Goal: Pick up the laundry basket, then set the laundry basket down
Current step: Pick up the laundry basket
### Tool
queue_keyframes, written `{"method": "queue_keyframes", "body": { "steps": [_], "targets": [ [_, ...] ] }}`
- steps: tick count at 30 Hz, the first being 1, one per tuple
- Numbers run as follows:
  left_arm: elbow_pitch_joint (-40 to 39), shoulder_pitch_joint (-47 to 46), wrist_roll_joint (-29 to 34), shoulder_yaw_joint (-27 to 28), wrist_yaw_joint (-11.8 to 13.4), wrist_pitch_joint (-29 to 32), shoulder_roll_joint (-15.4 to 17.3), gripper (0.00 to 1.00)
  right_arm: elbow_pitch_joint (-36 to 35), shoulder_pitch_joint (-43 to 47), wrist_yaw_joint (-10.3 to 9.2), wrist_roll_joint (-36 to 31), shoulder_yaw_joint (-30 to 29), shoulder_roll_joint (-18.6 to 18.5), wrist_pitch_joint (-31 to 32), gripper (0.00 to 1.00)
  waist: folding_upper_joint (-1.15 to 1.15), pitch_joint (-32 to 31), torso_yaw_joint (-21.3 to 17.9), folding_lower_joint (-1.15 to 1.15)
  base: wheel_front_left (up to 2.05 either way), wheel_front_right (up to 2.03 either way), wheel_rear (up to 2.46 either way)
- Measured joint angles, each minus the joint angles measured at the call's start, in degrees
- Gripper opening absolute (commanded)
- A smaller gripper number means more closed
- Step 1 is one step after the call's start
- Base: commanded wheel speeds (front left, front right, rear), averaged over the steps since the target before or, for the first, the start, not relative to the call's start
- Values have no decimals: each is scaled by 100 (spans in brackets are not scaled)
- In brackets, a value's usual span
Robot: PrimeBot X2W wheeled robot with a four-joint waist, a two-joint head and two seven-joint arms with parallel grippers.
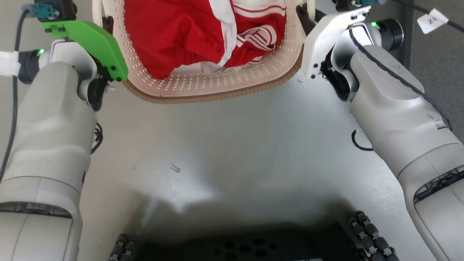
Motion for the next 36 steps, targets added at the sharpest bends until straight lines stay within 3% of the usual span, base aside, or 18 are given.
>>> {"method": "queue_keyframes", "body": {
  "steps": [25,36],
  "targets": [
    [731,674,-296,-14,-46,-96,-267,0,524,808,74,653,236,127,-233,0,0,-1229,31,0,0,0,0],
    [880,1151,-498,-7,-53,207,-363,0,773,1272,167,967,323,180,-42,0,0,-1929,38,0,0,0,0]
  ]
}}
